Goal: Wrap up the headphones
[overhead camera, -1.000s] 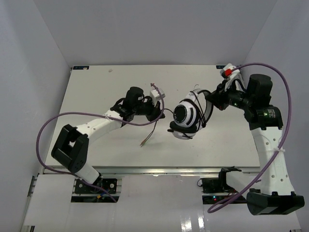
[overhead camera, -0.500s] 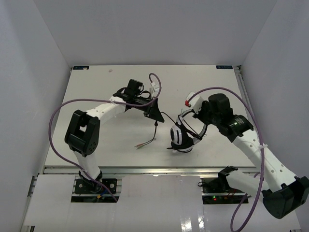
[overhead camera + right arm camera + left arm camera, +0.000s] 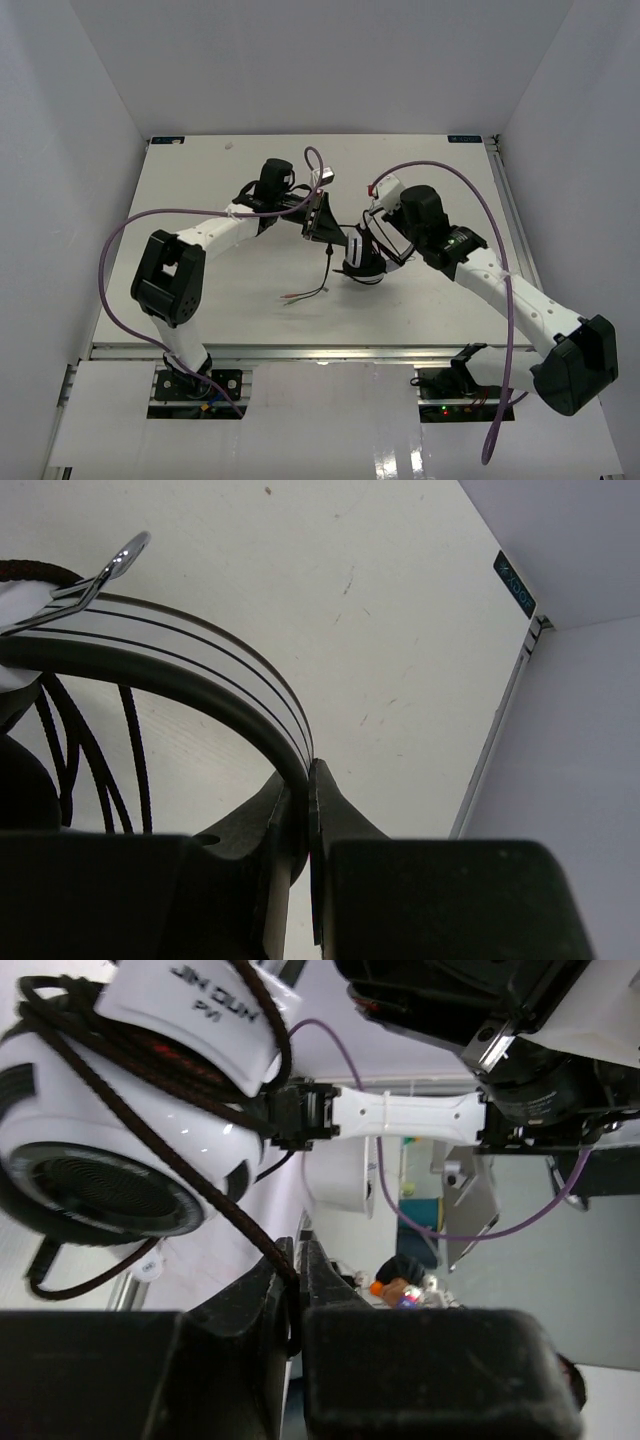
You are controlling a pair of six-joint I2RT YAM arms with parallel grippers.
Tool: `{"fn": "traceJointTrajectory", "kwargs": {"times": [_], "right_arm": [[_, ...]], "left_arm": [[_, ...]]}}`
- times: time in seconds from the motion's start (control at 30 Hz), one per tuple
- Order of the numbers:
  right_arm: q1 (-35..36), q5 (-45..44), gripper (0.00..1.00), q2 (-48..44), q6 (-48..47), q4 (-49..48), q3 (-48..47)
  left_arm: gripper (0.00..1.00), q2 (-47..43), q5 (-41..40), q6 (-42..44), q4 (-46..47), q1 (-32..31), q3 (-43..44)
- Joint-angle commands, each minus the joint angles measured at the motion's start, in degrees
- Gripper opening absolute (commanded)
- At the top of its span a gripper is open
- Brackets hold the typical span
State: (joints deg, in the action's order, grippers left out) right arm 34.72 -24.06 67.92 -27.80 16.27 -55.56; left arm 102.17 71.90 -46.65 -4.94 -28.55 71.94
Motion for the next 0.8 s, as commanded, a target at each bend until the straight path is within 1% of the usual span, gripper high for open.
{"fn": "traceJointTrajectory", "kwargs": {"times": [0.0, 0.13, 0.2, 0.27, 0.4, 0.47, 0.6, 0.67, 0.73, 0.77], "right_arm": [[-0.2, -3.8, 0.08, 4.3, 7.4, -3.6, -7.2], [-0.1, -3.3, 0.08, 8.7, 11.7, -2.8, -11.3], [-0.1, -2.5, 0.08, 10.1, 13.7, -2.0, -12.9], [-0.4, -1.1, 0.08, 11.6, 15.3, -0.7, -15.1], [-2.5, 3.5, 0.08, 13.8, 19.0, 1.7, -17.6], [-4.3, 5.8, 0.08, 14.5, 20.4, 2.6, -18.1], [-6.8, 9.1, 0.08, 14.7, 22.5, 2.9, -17.7], [-8.0, 10.2, 0.08, 15.2, 23.4, 2.9, -17.4], [-9.3, 11.4, 0.08, 15.7, 24.3, 3.0, -17.4], [-9.7, 12.2, 0.08, 16.0, 24.6, 3.0, -17.3]], "left_arm": [[0.25, -4.7, -0.5, -17.6, 16.1, -1.3, -2.5], [0.25, -4.6, -6.3, -22.4, 19.1, -3.0, 0.3], [0.25, -3.5, -8.3, -22.9, 18.1, -4.1, 2.5], [0.28, -2.5, -10.8, -23.7, 17.2, -5.2, 4.8], [0.31, -1.0, -14.9, -23.3, 15.1, -6.5, 8.0], [0.38, -0.6, -16.3, -22.1, 13.3, -6.9, 8.8], [0.41, -0.1, -18.2, -20.9, 11.5, -7.7, 8.4], [0.47, 0.3, -19.0, -20.7, 11.5, -8.4, 8.0], [0.48, 1.1, -19.6, -20.4, 11.5, -9.3, 8.2], [0.5, 1.5, -20.0, -20.3, 11.4, -9.7, 8.6]]}}
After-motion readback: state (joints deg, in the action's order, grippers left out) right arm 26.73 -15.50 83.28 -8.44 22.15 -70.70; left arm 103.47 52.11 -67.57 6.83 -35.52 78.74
